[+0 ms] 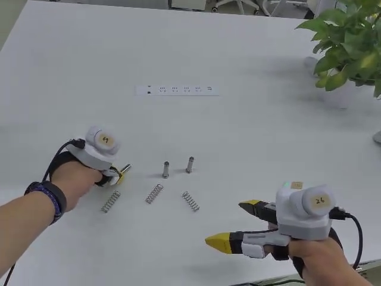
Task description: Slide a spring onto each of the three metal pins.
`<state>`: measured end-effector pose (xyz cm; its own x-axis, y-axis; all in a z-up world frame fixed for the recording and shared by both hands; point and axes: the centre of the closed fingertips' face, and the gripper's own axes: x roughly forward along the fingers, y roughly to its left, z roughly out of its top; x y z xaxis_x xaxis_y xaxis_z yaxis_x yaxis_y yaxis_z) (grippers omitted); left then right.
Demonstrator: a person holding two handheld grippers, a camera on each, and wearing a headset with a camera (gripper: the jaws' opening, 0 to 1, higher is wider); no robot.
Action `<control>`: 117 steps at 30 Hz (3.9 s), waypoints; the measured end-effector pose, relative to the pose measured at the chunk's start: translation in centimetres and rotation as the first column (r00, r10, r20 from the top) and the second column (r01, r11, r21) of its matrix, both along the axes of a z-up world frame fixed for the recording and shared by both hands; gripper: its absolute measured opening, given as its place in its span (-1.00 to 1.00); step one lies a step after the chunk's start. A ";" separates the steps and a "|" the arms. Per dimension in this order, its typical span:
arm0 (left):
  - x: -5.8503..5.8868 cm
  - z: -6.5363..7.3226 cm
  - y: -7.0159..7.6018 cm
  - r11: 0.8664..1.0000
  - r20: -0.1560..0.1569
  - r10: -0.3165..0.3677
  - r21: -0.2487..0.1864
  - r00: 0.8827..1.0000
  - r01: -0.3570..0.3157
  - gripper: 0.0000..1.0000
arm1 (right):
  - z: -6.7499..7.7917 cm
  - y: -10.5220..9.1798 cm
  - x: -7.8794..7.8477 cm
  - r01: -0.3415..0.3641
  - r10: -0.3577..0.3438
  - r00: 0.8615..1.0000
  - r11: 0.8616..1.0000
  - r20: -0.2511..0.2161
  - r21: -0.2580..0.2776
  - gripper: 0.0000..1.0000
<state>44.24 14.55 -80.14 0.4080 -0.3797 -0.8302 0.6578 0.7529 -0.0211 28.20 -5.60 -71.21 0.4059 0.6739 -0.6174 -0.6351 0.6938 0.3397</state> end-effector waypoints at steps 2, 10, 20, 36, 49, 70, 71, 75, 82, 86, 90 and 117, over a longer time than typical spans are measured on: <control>0.0 0.0 0.0 1.000 0.002 -0.002 0.000 1.000 0.002 -1.00 | 0.0 0.1 0.0 -0.001 0.001 1.000 1.000 0.000 0.000 0.59; -0.5 0.0 0.0 0.999 -0.005 0.018 -0.030 1.000 -0.018 -1.00 | -0.5 0.6 0.1 -0.016 0.017 1.000 1.000 -0.011 0.011 0.55; -0.2 0.7 0.7 0.998 0.014 0.041 -0.048 0.999 -0.040 -1.00 | -0.5 2.0 1.3 -0.048 0.048 0.999 0.999 -0.005 0.021 0.54; -0.1 2.2 2.1 0.992 0.047 0.085 -0.096 0.995 -0.080 -1.00 | -0.7 5.6 4.1 -0.033 0.037 0.999 0.991 -0.031 0.132 0.36; -0.6 3.5 2.3 0.987 0.072 0.104 -0.132 0.992 -0.094 -1.00 | 0.6 8.8 7.2 0.000 0.009 0.999 0.971 -0.033 0.239 0.25; -2.0 6.0 0.9 0.984 0.123 0.082 -0.169 0.989 -0.061 -1.00 | -0.5 12.3 10.1 0.028 -0.003 0.997 0.952 -0.081 0.304 0.09; -2.0 6.1 0.9 0.984 0.124 0.081 -0.171 0.989 -0.059 -1.00 | -0.5 12.4 10.2 0.028 -0.003 0.997 0.952 -0.082 0.305 0.09; -2.3 6.5 0.3 0.982 0.132 0.073 -0.180 0.988 -0.049 -1.00 | -0.4 12.9 10.7 0.036 -0.008 0.996 0.946 -0.087 0.321 0.07; -2.6 7.1 -0.5 0.979 0.143 0.071 -0.198 0.987 -0.042 -1.00 | -0.1 13.9 11.6 0.072 -0.032 0.993 0.924 -0.113 0.374 0.03; -2.7 7.2 -0.8 0.979 0.149 0.063 -0.203 0.987 -0.032 -1.00 | -0.2 14.5 12.0 0.088 -0.040 0.991 0.916 -0.128 0.391 0.01; -2.9 7.4 -1.3 0.978 0.156 0.052 -0.206 0.986 -0.019 -1.00 | -0.1 15.2 12.2 0.097 -0.044 0.990 0.909 -0.136 0.406 -0.02; -4.3 9.0 -4.0 0.974 0.191 -0.017 -0.220 0.981 0.060 -1.00 | 0.1 16.0 13.1 0.175 -0.097 0.978 0.864 -0.185 0.471 -0.58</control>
<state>39.94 10.52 -71.18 0.5290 -0.5655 -0.6327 0.6945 0.7170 -0.0601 41.30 10.37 -71.07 0.4442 0.8478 -0.2897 -0.4612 0.4936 0.7374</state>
